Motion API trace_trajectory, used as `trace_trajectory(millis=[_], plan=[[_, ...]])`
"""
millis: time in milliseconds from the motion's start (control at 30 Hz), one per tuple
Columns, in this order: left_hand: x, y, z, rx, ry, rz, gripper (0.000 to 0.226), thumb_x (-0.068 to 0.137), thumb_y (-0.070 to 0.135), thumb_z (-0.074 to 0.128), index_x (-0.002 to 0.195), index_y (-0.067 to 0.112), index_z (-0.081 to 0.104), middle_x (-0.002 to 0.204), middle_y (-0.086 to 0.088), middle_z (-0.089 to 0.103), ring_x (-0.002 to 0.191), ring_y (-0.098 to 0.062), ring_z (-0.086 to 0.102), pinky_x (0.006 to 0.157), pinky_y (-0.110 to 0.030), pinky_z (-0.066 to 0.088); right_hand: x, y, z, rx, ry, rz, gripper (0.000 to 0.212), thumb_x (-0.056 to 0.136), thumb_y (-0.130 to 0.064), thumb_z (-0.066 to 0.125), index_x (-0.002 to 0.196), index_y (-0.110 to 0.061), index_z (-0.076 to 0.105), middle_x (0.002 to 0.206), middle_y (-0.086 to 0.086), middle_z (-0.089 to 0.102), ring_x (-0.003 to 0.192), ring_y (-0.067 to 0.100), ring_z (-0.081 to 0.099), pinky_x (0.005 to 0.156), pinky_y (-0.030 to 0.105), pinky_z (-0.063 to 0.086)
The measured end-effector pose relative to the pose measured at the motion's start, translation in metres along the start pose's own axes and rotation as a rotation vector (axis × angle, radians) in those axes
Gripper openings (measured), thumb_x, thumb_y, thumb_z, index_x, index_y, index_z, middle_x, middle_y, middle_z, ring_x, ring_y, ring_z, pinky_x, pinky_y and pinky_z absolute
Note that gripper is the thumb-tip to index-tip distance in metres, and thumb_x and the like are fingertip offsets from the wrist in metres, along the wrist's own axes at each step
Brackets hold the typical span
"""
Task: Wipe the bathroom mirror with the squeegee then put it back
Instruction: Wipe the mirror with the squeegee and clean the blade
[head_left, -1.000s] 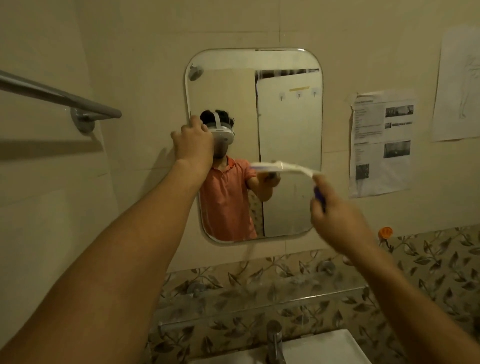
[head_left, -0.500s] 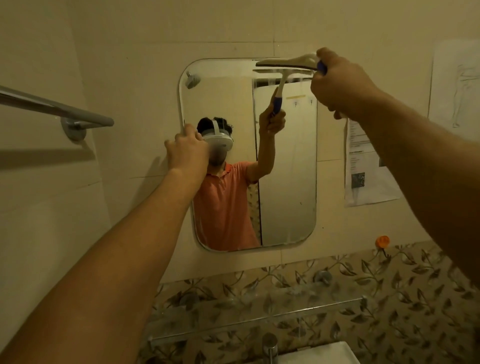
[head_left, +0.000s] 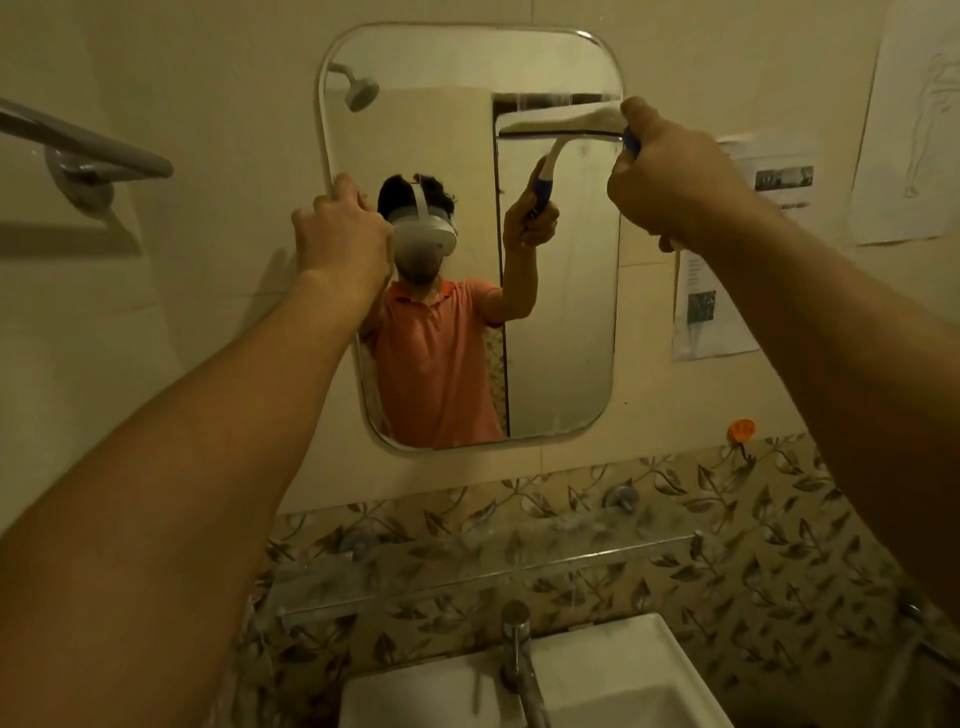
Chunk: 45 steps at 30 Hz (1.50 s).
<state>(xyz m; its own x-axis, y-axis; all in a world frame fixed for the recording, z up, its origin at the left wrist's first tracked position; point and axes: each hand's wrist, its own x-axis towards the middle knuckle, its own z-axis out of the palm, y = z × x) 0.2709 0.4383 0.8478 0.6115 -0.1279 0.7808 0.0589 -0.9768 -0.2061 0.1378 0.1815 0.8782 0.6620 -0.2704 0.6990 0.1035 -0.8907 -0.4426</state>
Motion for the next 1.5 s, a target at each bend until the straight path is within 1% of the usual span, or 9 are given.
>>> trace_trajectory(millis=[167,300,367,467,700,867,967,1200,1500], plan=[[-0.002,0.002,0.001,-0.031,-0.015,-0.018,0.041,0.089,0.028,0.073,0.123,0.008,0.063,0.131,-0.016,0.039,0.110,-0.036,0.052,0.089,-0.048,0.049,-0.036,0.022,0.021,0.012,-0.044,0.050,0.058,0.108,-0.026,0.040,0.161,-0.035,0.016,0.110,0.007,0.048,0.073,0.019,0.057,0.047,0.029,0.048],[-0.002,0.002,0.000,-0.044,-0.013,-0.021,0.040,0.089,0.024,0.073,0.123,0.006,0.062,0.131,-0.016,0.039,0.110,-0.036,0.052,0.089,-0.049,0.051,-0.058,0.034,0.041,0.015,-0.048,0.108,0.057,0.108,-0.027,0.039,0.159,-0.038,0.016,0.090,0.006,0.054,0.071,0.025,0.061,0.053,0.040,0.059],[-0.002,0.003,-0.001,-0.051,-0.015,-0.022,0.040,0.089,0.022,0.073,0.123,0.005,0.061,0.131,-0.017,0.039,0.111,-0.036,0.051,0.090,-0.049,0.051,-0.070,0.041,0.051,0.010,-0.068,0.119,0.056,0.108,-0.029,0.038,0.159,-0.038,0.016,0.088,0.008,0.056,0.071,0.026,0.062,0.059,0.047,0.062],[-0.002,0.002,-0.001,-0.067,-0.011,-0.028,0.039,0.091,0.022,0.071,0.124,0.005,0.061,0.132,-0.016,0.039,0.112,-0.036,0.051,0.090,-0.049,0.051,-0.089,0.052,0.065,0.015,-0.106,0.124,0.055,0.108,-0.030,0.036,0.158,-0.039,0.015,0.085,0.010,0.059,0.070,0.028,0.063,0.061,0.053,0.061],[-0.005,0.001,-0.001,-0.095,-0.019,-0.023,0.031,0.089,0.018,0.071,0.117,0.006,0.065,0.132,-0.017,0.039,0.113,-0.038,0.051,0.089,-0.050,0.051,-0.125,0.072,0.089,0.039,-0.159,0.155,0.058,0.109,-0.032,0.035,0.159,-0.042,0.009,0.074,0.009,0.062,0.062,0.026,0.064,0.054,0.051,0.060],[-0.004,0.000,-0.001,-0.116,-0.013,-0.031,0.024,0.089,0.016,0.071,0.111,0.008,0.067,0.131,-0.017,0.040,0.113,-0.039,0.052,0.089,-0.051,0.051,-0.143,0.083,0.104,0.044,-0.155,0.125,0.061,0.108,-0.028,0.038,0.159,-0.044,0.007,0.071,0.005,0.061,0.059,0.021,0.060,0.049,0.035,0.050],[-0.003,0.000,-0.001,-0.104,-0.013,-0.030,0.025,0.089,0.018,0.071,0.112,0.007,0.067,0.131,-0.018,0.040,0.112,-0.039,0.052,0.087,-0.051,0.052,-0.158,0.093,0.115,0.045,-0.184,0.155,0.062,0.108,-0.025,0.037,0.160,-0.043,0.007,0.070,0.005,0.060,0.057,0.020,0.058,0.047,0.032,0.046],[-0.003,0.002,0.000,-0.089,-0.010,-0.031,0.031,0.090,0.015,0.071,0.120,0.009,0.065,0.132,-0.019,0.039,0.113,-0.039,0.050,0.089,-0.051,0.050,-0.187,0.104,0.137,0.043,-0.186,0.203,0.063,0.107,-0.024,0.038,0.159,-0.042,0.007,0.067,0.005,0.061,0.054,0.023,0.060,0.049,0.045,0.057],[0.000,0.000,0.003,-0.083,-0.009,-0.027,0.034,0.088,0.017,0.071,0.119,0.006,0.064,0.133,-0.018,0.039,0.114,-0.038,0.050,0.089,-0.051,0.050,-0.202,0.106,0.153,0.043,-0.154,0.232,0.063,0.108,-0.023,0.038,0.161,-0.037,0.006,0.065,0.005,0.058,0.053,0.021,0.057,0.050,0.041,0.054]])
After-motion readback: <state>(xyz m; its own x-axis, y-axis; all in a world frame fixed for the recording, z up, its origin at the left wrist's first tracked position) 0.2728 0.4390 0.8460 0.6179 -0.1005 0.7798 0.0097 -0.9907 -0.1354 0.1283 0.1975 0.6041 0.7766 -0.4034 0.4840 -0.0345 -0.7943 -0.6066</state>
